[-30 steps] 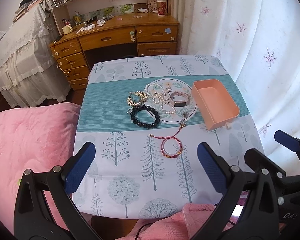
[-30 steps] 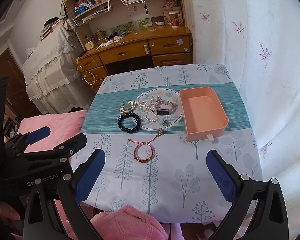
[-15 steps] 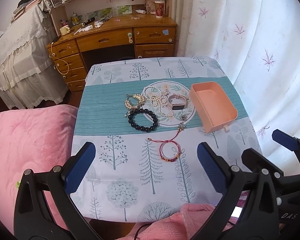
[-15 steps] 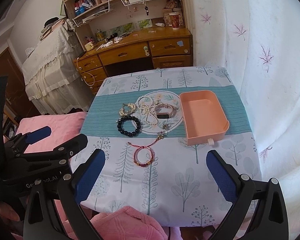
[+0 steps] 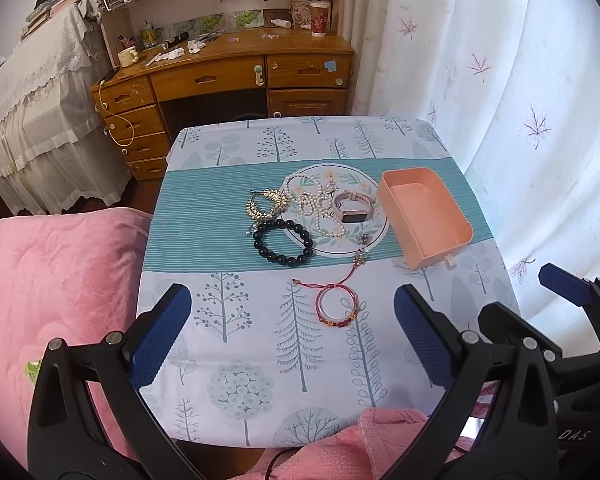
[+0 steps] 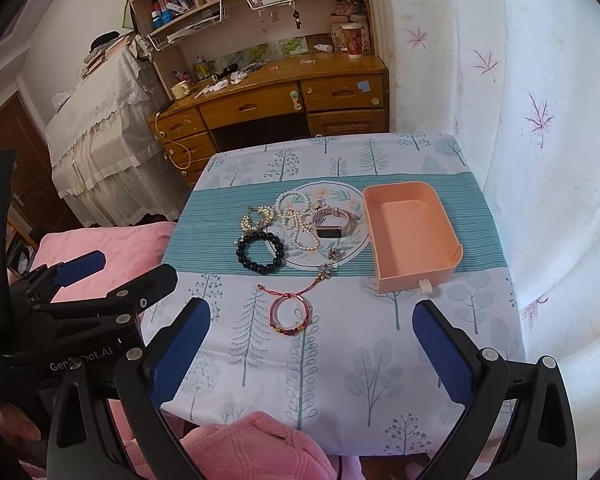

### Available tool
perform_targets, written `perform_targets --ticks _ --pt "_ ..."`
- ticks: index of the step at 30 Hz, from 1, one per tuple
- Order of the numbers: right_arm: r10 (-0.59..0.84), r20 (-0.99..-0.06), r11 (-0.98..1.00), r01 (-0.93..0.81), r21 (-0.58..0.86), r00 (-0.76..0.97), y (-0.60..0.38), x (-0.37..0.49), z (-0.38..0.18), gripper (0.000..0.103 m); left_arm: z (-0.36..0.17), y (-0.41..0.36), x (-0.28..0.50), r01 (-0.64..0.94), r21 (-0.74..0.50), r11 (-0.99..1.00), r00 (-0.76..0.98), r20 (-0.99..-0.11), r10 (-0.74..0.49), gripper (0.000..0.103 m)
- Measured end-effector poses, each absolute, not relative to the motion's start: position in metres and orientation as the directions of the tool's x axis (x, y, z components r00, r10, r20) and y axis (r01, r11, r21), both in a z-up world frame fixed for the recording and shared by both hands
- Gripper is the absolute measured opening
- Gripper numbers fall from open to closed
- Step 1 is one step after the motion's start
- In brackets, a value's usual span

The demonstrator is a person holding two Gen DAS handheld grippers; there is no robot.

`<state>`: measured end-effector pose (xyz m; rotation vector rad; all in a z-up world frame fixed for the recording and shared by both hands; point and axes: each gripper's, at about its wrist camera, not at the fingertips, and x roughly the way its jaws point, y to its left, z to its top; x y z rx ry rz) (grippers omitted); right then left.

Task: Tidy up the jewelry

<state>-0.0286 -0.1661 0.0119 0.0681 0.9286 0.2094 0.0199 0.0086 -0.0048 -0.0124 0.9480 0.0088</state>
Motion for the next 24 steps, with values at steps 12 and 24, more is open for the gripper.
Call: perform_targets --ticks 12,24 --pt "0.227 -0.801 0.973 -0.167 0.161 0.554 -0.161 -0.030 0.004 0.103 -0.012 0.025 0.020 -0.024 -0.083 0.996 0.575 -0.816 -0.054 0.101" --pt "0.180 -0.802 0.974 -0.218 0.064 0.569 -0.137 -0.025 -0.019 0.103 -0.038 0.054 0.023 -0.020 -0.127 0.992 0.512 -0.853 -0.098 0.101"
